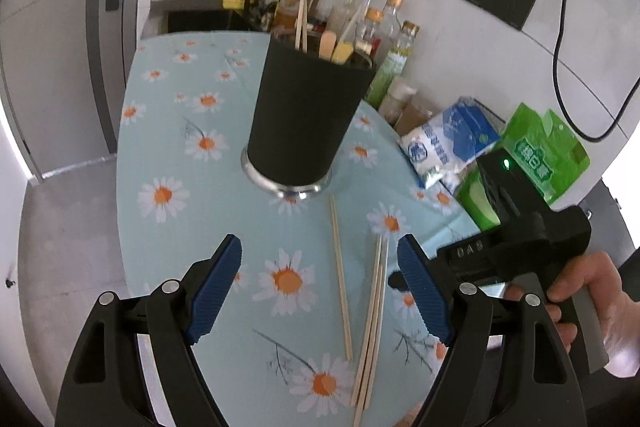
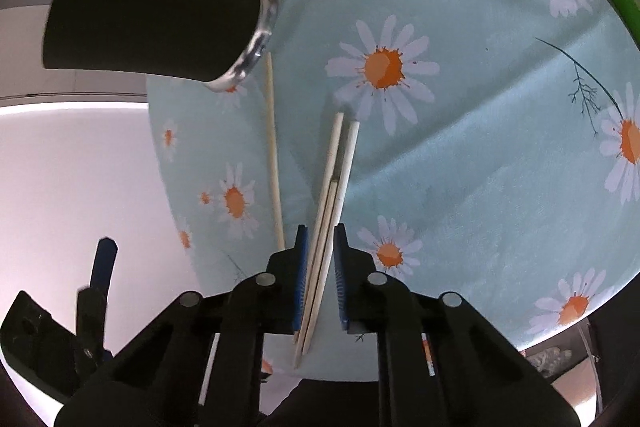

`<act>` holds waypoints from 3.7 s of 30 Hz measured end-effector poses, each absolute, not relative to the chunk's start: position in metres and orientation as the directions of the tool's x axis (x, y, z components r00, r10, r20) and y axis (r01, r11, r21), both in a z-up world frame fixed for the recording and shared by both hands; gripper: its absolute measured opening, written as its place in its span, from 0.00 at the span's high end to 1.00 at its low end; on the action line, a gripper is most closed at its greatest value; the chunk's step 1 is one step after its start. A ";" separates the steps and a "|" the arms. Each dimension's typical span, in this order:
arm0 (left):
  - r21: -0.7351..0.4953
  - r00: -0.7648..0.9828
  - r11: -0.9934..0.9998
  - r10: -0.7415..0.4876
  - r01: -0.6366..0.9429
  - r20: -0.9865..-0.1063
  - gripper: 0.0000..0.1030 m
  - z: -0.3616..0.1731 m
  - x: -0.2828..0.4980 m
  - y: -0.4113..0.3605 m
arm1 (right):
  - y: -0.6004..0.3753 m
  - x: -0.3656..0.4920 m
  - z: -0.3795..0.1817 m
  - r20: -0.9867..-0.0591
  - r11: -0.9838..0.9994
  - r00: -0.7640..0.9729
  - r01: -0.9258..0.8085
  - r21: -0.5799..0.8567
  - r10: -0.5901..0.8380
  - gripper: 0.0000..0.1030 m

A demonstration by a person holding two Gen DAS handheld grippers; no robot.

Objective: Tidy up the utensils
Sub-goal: 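Grasp a wooden chopstick with the right tool, then grasp another chopstick with the left tool while the right tool holds its chopstick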

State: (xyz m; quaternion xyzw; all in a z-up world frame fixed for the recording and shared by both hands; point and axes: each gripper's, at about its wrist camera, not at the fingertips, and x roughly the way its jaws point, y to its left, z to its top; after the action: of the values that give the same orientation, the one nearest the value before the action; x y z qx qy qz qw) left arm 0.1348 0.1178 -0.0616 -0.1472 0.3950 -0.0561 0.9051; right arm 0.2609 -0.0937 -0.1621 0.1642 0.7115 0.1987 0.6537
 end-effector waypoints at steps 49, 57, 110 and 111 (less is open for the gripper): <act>-0.434 0.664 0.901 -0.328 0.005 -0.672 0.24 -0.098 0.135 0.163 | -0.021 0.254 -0.172 -0.997 0.997 -0.038 0.035 0.064 0.065 0.95; -0.406 0.648 0.914 -0.319 0.016 -0.692 0.24 -0.097 0.139 0.152 | -0.035 0.249 -0.171 -0.992 0.992 -0.018 0.033 0.121 0.121 0.95; -0.108 0.111 0.987 -0.095 -0.118 -0.989 0.97 -0.157 0.286 0.046 | -0.158 0.309 -0.106 -0.824 0.799 -0.009 -0.236 0.553 0.567 0.95; -0.110 0.114 0.987 -0.096 -0.120 -0.989 0.97 -0.156 0.286 0.047 | -0.159 0.311 -0.106 -0.823 0.798 -0.008 -0.240 0.552 0.567 0.95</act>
State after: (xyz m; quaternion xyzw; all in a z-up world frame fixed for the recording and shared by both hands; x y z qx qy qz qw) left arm 0.2856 0.0471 -0.1562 -0.0814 0.6655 0.0082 0.7419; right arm 0.3110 -0.1592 -0.1057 0.1263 0.6473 0.2915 0.6929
